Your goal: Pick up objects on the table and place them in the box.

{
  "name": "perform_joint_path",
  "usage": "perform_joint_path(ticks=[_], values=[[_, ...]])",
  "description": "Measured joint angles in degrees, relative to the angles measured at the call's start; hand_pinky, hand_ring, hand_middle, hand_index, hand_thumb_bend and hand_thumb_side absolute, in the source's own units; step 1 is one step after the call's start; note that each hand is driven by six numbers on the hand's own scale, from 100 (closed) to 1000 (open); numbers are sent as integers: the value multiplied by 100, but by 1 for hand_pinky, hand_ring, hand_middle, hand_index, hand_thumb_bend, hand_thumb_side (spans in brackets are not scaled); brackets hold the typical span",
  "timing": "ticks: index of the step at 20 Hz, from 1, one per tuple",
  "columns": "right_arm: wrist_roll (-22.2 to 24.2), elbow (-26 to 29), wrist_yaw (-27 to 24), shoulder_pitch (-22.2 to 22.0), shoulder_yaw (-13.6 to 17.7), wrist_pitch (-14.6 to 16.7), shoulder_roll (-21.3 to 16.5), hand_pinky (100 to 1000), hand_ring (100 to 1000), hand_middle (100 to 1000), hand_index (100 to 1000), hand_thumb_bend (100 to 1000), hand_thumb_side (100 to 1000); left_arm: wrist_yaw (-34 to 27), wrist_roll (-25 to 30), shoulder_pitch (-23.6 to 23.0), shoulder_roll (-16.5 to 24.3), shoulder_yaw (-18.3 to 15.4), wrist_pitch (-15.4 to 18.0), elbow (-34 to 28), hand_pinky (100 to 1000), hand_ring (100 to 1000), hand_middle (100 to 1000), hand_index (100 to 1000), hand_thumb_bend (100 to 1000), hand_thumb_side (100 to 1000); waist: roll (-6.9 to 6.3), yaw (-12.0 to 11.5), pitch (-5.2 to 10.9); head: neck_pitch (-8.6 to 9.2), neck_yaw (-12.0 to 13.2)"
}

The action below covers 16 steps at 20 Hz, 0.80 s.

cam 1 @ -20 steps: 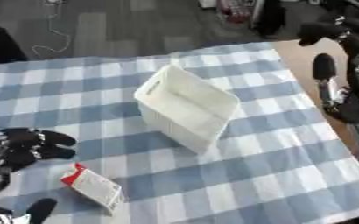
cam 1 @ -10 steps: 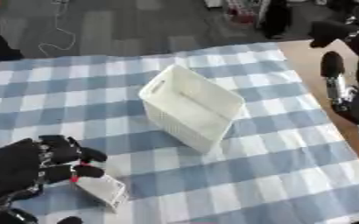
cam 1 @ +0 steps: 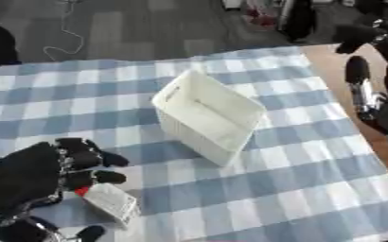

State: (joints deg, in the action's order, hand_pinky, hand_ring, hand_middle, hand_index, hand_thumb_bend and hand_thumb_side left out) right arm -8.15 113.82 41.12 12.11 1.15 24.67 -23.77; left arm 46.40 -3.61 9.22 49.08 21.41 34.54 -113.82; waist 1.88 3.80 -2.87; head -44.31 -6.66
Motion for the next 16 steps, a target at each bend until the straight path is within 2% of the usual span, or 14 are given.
perform_joint_path(ticks=[8, 11, 16], values=[[191, 0, 7, -5, -8, -33, 0, 459, 509, 604, 804, 100, 962, 43, 337, 353, -129, 27, -249, 0, 667, 695, 797, 819, 178, 997, 0, -1, 20, 0, 46], [311, 0, 40, -5, -11, -57, 0, 458, 509, 604, 803, 100, 964, 43, 543, 420, -112, 96, -241, 0, 675, 697, 795, 815, 173, 998, -4, 10, 20, 0, 42], [482, 0, 80, -4, -60, -62, -1, 455, 507, 603, 802, 100, 966, 14, 933, 543, 146, 257, -110, 0, 724, 719, 795, 816, 219, 973, -30, 38, 20, 0, 4]])
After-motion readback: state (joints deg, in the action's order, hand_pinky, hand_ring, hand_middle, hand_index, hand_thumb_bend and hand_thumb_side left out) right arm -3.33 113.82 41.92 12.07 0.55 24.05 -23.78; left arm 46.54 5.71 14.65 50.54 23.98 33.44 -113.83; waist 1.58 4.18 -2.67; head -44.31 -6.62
